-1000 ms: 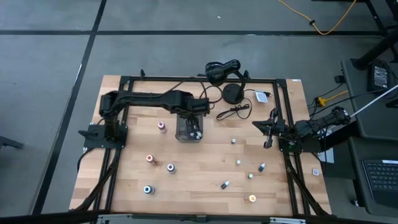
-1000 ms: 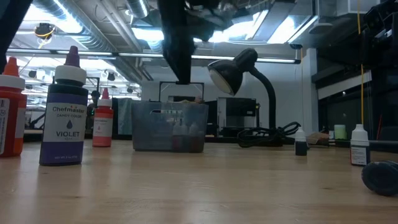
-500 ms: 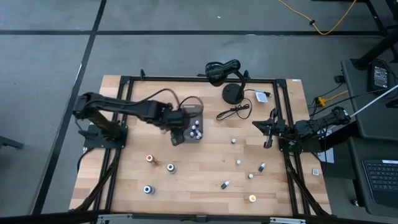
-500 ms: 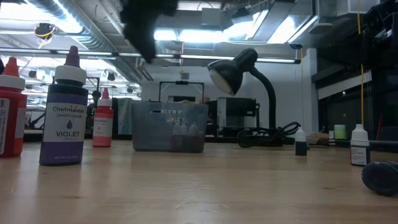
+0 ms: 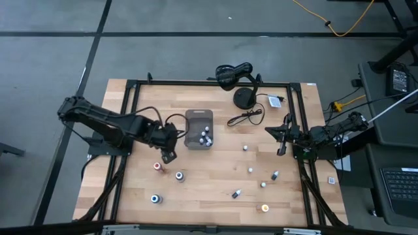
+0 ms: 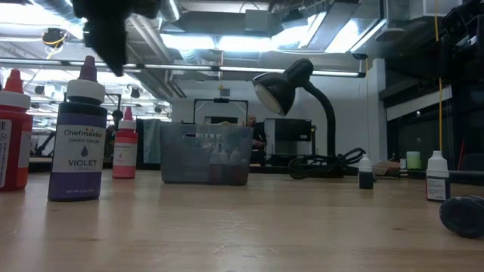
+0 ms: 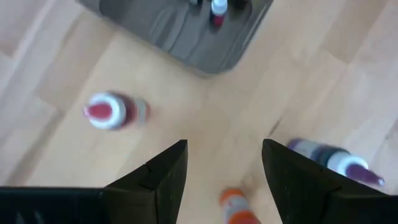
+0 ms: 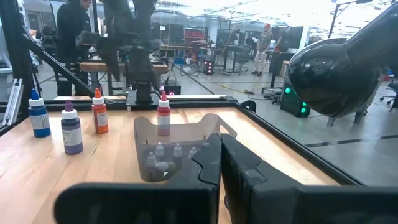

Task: Pick & Place food coloring
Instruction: Put the big pink food coloring bottle into the gray transparent bin

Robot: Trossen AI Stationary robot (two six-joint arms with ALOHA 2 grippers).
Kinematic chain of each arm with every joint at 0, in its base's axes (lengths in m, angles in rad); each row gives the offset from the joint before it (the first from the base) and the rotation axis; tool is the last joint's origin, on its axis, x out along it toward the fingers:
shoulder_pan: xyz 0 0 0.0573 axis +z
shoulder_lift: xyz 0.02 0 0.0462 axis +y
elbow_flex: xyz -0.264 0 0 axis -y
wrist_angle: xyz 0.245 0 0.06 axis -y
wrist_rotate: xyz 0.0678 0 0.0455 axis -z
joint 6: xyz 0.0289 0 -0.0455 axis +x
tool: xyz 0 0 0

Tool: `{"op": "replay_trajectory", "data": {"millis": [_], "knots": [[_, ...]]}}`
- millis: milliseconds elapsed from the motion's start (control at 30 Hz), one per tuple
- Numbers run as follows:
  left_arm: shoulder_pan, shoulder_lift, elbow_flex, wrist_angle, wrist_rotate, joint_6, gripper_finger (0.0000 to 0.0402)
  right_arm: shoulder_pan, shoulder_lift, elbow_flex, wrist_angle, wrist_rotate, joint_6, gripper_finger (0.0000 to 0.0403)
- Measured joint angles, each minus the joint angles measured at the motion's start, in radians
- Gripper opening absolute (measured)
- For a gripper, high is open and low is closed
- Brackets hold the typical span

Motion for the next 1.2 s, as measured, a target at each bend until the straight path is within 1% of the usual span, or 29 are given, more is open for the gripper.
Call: {"op": "replay_trajectory", "data": {"millis": [400,633,867,1000,1100,1200], "knots": [[-0.123,-0.076,-0.134,0.002,0.036,-0.242,0.0194,0.000,0.000,0.000,0.000,0.000,0.000,0.0015],[-0.160,-0.098,-0.222,0.005,0.045,-0.330,0.0194,0.000,0.000,0.000,0.000,0.000,0.000,0.0015],[-0.146,-0.111,-0.323,0.024,0.040,-0.356,0.0194,0.000,0.000,0.000,0.000,0.000,0.000,0.0015],[-0.110,-0.110,-0.378,0.063,0.020,-0.355,0.0194,0.000,0.000,0.000,0.000,0.000,0.000,0.0015],[-0.072,-0.090,-0.384,0.070,-0.016,-0.347,0.0194,0.000,0.000,0.000,0.000,0.000,0.000,0.0015],[-0.023,-0.058,-0.380,0.088,-0.036,-0.299,0.0194,0.000,0.000,0.000,0.000,0.000,0.000,0.0015]]}}
